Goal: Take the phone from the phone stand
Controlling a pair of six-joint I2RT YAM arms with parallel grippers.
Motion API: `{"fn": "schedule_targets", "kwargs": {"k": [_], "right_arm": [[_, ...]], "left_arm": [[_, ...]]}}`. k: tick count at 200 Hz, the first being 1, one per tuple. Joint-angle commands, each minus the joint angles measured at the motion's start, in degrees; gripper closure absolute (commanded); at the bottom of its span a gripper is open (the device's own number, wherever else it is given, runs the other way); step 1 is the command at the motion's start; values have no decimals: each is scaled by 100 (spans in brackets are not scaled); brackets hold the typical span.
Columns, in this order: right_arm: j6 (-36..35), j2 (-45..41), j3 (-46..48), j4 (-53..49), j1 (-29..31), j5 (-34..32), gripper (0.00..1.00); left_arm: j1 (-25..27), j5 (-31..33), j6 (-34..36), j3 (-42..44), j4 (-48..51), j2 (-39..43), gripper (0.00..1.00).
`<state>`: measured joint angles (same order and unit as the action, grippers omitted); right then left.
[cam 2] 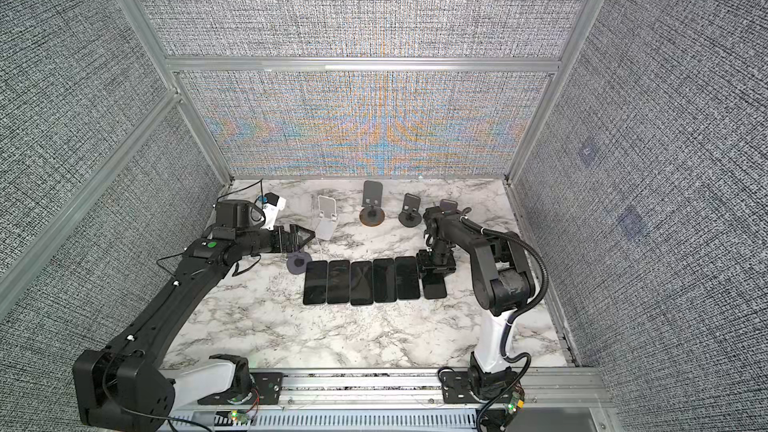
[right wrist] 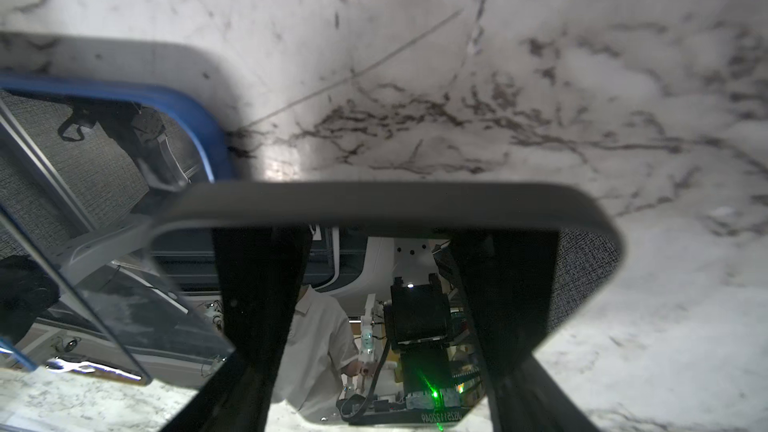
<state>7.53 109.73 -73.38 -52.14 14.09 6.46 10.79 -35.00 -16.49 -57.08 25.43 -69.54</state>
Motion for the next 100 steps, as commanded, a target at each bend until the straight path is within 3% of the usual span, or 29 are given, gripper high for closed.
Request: {"fn": "schedule_targets", "kwargs": {"k": [1,100], "right_arm": [[47,39,44,165,-36,242,36],[65,-83,96,238,-73,453,24]], "left_arm": [[-6,2,83,-14,31,19,1],[-6,11,91,-15,47,19,1]]}}
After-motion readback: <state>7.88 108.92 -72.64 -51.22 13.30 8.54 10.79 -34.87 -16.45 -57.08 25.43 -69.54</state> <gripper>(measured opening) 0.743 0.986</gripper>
